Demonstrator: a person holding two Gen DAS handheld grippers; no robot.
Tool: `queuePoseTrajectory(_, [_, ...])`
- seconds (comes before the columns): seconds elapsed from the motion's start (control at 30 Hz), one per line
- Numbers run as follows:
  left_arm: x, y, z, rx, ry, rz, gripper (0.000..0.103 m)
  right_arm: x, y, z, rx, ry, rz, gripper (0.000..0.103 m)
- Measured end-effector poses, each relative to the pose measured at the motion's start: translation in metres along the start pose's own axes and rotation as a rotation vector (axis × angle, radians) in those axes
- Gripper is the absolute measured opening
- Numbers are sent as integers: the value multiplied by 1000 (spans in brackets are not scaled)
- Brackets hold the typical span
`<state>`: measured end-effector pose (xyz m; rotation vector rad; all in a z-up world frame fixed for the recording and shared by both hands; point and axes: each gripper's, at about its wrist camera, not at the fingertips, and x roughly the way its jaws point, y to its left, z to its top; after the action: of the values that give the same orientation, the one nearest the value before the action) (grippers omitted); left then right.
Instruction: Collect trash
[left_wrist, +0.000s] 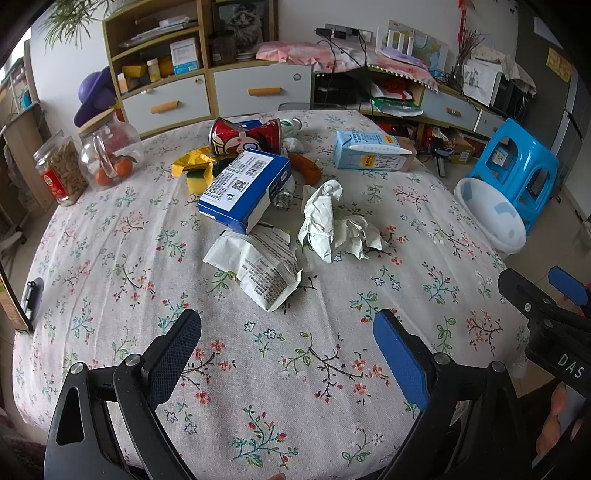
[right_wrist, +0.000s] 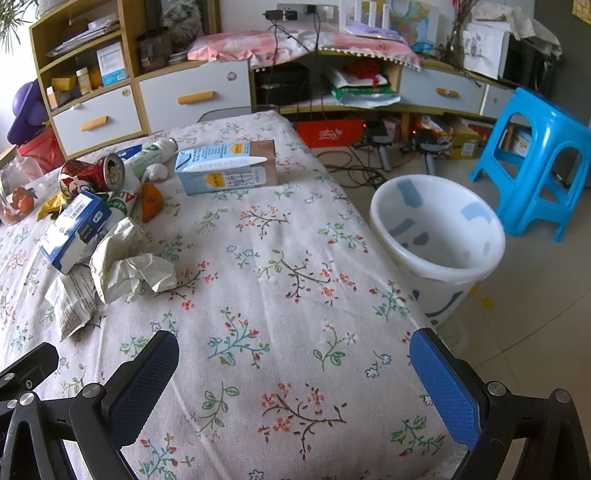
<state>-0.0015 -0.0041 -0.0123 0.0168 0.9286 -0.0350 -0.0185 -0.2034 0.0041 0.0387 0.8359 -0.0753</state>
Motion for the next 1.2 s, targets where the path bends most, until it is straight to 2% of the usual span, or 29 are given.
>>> queuePoseTrajectory(0.77, [-2, 1, 0, -10, 1, -5, 96, 1, -1, -1, 0, 0, -7, 102])
queuePoseTrajectory(1.03, [-4, 12, 8, -53, 18, -39, 96, 0, -2, 1, 3, 6, -3, 103])
queuePoseTrajectory(1.2, [-3, 26, 22, -75, 25, -71, 96, -6, -1, 15, 2, 11, 1, 102])
